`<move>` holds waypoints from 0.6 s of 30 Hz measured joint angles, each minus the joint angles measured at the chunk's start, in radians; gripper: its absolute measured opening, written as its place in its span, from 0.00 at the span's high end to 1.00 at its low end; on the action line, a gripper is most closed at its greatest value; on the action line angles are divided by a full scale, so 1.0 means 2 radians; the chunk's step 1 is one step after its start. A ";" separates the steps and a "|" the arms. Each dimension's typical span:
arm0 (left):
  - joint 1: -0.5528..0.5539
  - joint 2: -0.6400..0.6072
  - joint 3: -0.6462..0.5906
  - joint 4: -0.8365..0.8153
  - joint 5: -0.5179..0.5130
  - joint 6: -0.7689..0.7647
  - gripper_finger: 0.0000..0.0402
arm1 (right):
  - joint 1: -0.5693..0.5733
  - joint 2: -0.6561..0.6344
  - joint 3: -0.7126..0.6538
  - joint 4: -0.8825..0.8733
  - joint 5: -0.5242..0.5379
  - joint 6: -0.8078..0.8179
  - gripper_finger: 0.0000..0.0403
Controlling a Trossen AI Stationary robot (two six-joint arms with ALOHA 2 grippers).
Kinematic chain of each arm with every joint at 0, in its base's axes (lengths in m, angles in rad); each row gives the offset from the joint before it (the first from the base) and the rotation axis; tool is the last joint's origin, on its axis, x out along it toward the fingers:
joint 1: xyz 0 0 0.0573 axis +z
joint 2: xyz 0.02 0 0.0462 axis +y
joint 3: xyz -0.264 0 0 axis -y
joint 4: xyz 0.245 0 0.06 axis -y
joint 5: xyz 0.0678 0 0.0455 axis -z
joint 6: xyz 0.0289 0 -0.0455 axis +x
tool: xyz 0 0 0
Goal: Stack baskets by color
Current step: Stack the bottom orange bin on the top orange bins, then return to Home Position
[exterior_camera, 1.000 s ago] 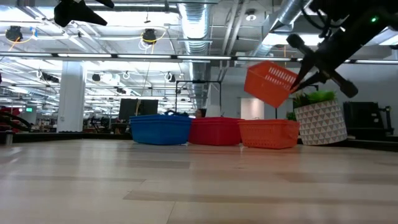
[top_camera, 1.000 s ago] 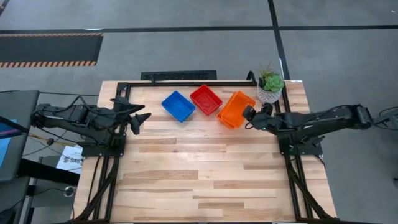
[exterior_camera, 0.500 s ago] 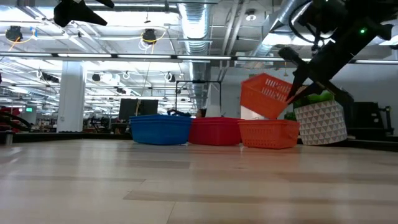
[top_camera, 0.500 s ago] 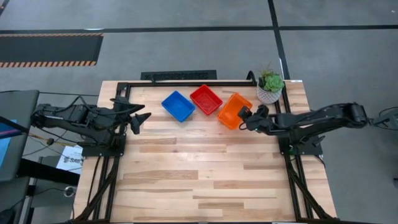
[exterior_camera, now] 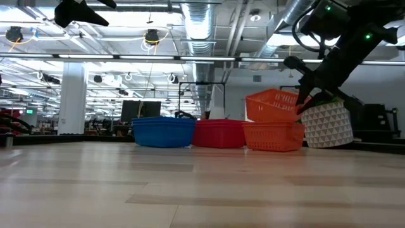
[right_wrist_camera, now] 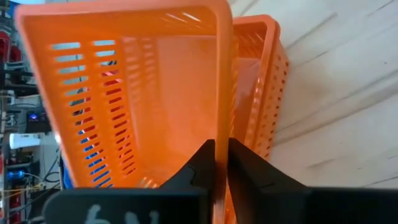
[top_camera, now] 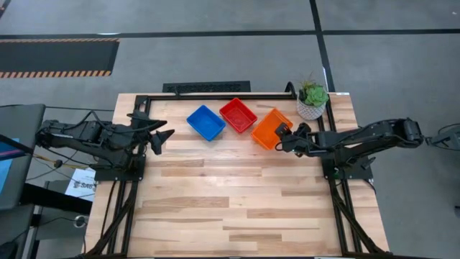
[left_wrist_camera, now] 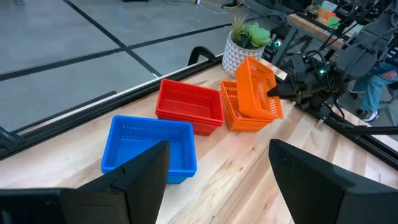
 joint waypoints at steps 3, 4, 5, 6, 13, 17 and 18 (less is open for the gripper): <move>0.000 0.000 0.000 0.000 0.000 0.000 0.35 | 0.000 0.000 0.000 -0.001 -0.003 -0.001 0.82; 0.000 0.000 0.000 0.000 0.000 0.000 0.35 | 0.000 0.000 0.000 -0.001 -0.003 -0.001 0.81; 0.000 0.000 0.000 0.000 0.000 0.000 0.35 | 0.000 0.000 0.000 -0.001 -0.003 -0.001 0.79; 0.000 0.000 0.000 0.000 0.000 0.000 0.35 | 0.000 0.000 0.000 -0.001 -0.003 -0.001 0.77; 0.000 0.000 0.000 0.000 0.000 0.000 0.35 | 0.000 0.000 0.000 -0.004 -0.004 -0.003 0.62; 0.000 0.000 0.000 0.000 0.000 0.000 0.35 | 0.000 -0.004 0.000 -0.002 -0.007 -0.019 0.55; 0.000 0.000 0.000 0.000 0.000 0.000 0.35 | 0.000 -0.007 0.000 0.002 -0.007 -0.028 0.54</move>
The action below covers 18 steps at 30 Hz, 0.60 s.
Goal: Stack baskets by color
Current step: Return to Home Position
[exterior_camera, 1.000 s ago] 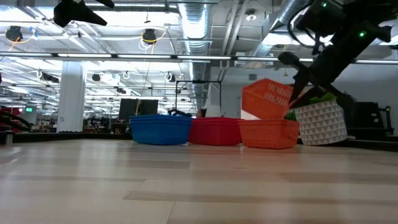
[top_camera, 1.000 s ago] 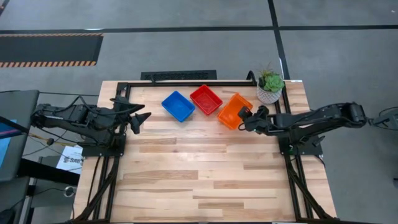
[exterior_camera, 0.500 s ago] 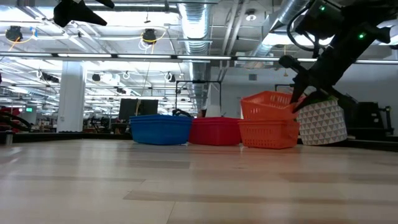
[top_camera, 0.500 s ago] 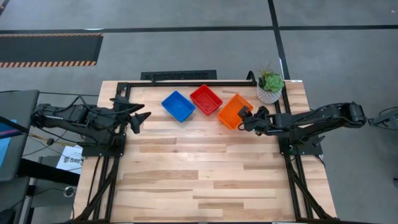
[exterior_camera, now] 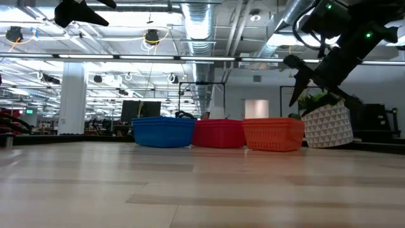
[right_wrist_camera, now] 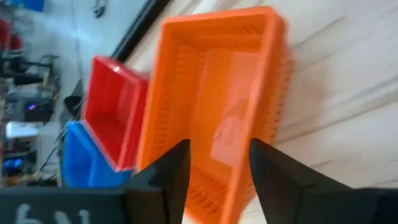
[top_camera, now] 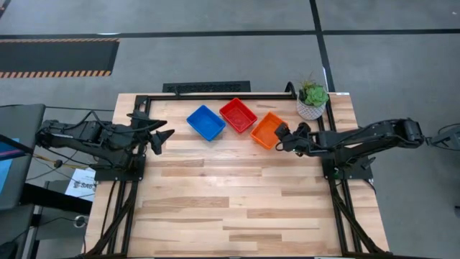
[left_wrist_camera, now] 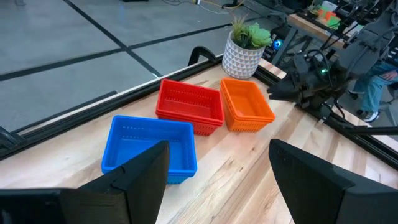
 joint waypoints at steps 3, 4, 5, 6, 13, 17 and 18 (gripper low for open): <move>0.000 0.000 0.000 0.000 0.000 0.000 0.35 | 0.001 -0.016 0.000 0.023 -0.007 -0.036 0.52; 0.000 0.000 0.000 0.000 0.000 0.000 0.35 | 0.001 -0.023 0.000 0.037 -0.011 -0.057 0.51; 0.000 0.000 0.000 0.002 0.000 0.000 0.35 | 0.001 -0.032 0.000 0.053 -0.014 -0.087 0.51; 0.000 0.000 0.000 0.003 0.000 0.000 0.35 | 0.001 -0.040 0.000 0.070 -0.017 -0.122 0.51; 0.000 0.000 0.000 0.013 0.000 0.004 0.35 | 0.002 -0.103 0.000 0.249 -0.101 -0.431 0.55; 0.000 0.000 0.000 0.010 0.010 0.017 0.35 | 0.017 -0.133 0.001 0.317 -0.157 -0.605 0.57; 0.000 0.000 0.000 0.008 0.017 0.019 0.35 | 0.023 -0.139 0.001 0.331 -0.168 -0.626 0.57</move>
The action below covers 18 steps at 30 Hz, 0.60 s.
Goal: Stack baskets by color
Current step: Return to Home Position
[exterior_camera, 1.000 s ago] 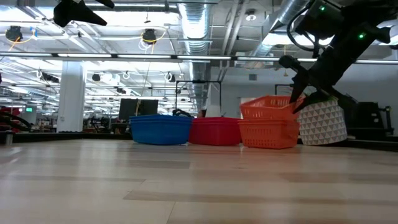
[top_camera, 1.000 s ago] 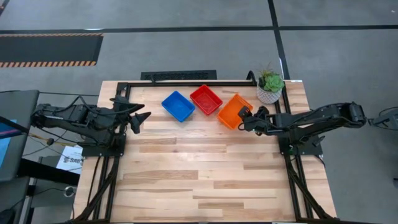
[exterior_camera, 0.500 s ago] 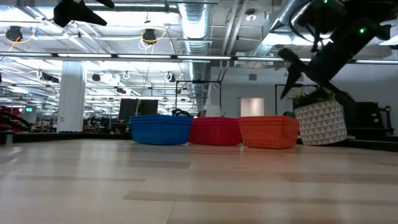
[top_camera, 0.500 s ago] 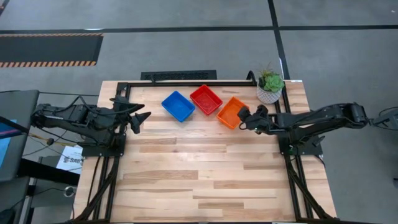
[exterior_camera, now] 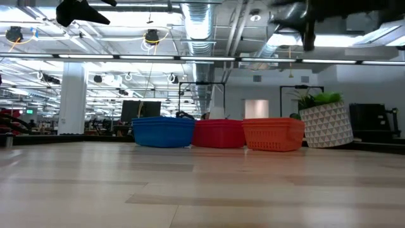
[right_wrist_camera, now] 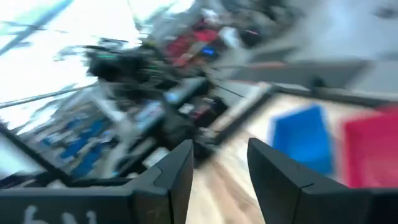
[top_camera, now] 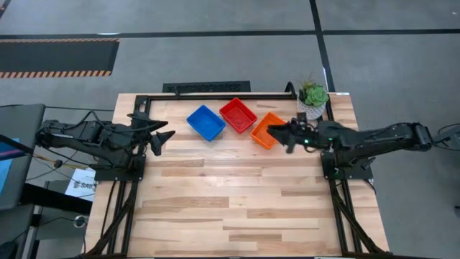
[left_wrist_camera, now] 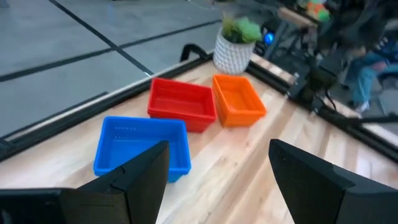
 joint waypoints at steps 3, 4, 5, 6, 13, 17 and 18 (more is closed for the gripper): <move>0.000 0.000 0.000 -0.014 0.013 0.016 0.35 | 0.015 -0.018 0.004 0.009 -0.008 -0.051 0.58; 0.000 0.000 0.000 -0.020 0.015 0.021 0.35 | 0.018 -0.023 0.004 0.004 -0.008 -0.078 0.58; 0.000 0.000 0.000 -0.024 0.015 0.022 0.35 | 0.017 -0.029 0.004 0.002 -0.008 -0.097 0.57; 0.000 0.000 0.000 -0.025 0.015 0.020 0.35 | 0.017 -0.034 0.004 0.001 -0.008 -0.102 0.57; 0.000 -0.003 -0.002 0.016 -0.017 0.099 0.35 | 0.016 -0.066 0.004 0.004 -0.063 -0.222 0.57; 0.000 -0.034 -0.003 0.050 0.009 0.144 0.35 | 0.012 -0.103 0.003 -0.049 -0.065 -0.236 0.58; 0.000 -0.044 -0.003 0.051 0.015 0.151 0.35 | 0.012 -0.114 0.003 -0.057 -0.065 -0.238 0.58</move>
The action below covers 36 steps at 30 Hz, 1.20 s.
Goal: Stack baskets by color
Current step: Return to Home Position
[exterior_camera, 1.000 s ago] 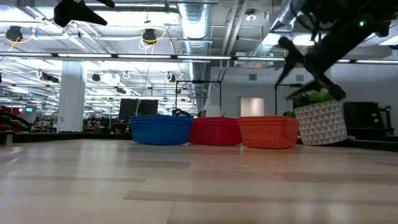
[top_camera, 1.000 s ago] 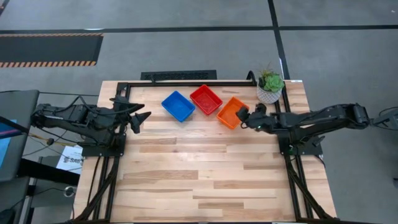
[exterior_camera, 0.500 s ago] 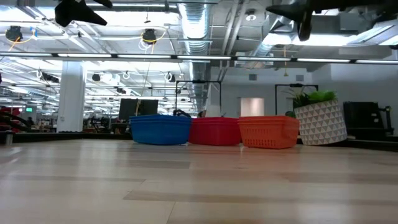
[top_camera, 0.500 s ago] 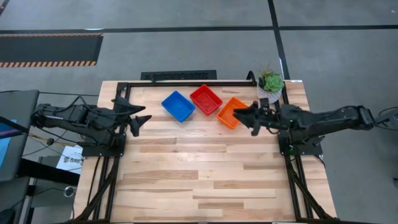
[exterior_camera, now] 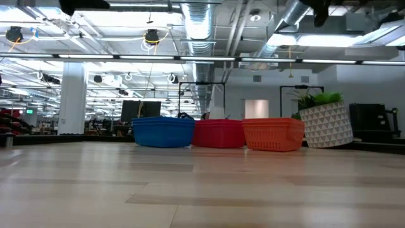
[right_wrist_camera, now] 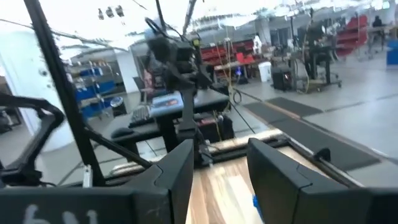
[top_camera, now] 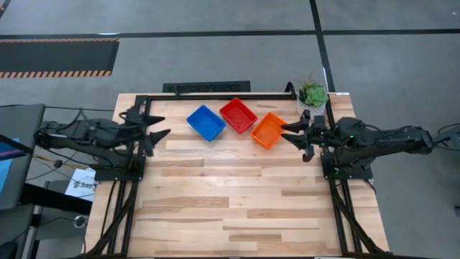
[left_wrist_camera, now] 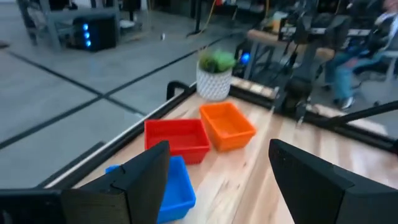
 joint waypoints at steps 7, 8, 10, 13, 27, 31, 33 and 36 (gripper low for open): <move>0.000 -0.101 -0.043 0.013 0.008 0.008 0.35 | 0.000 -0.057 -0.051 0.001 0.000 0.001 0.56; 0.000 -0.118 -0.057 0.018 0.008 0.007 0.35 | 0.000 -0.067 -0.069 0.014 0.000 0.004 0.56; 0.000 -0.148 -0.083 0.029 0.010 0.007 0.35 | 0.000 -0.089 -0.104 0.044 0.000 0.013 0.57; 0.000 -0.189 -0.118 0.046 0.022 0.008 0.35 | 0.000 -0.122 -0.153 0.081 0.000 0.029 0.57; 0.000 -0.268 -0.255 0.093 0.035 -0.004 0.35 | 0.001 -0.216 -0.261 0.095 0.011 0.054 0.57; 0.000 -0.270 -0.273 0.090 0.030 -0.011 0.35 | 0.001 -0.219 -0.262 0.054 0.011 0.054 0.57; 0.000 -0.269 -0.288 0.090 0.029 -0.019 0.35 | 0.001 -0.218 -0.262 0.041 0.011 0.056 0.57; 0.000 -0.269 -0.307 0.095 0.033 -0.036 0.35 | 0.001 -0.217 -0.262 0.032 0.011 0.059 0.57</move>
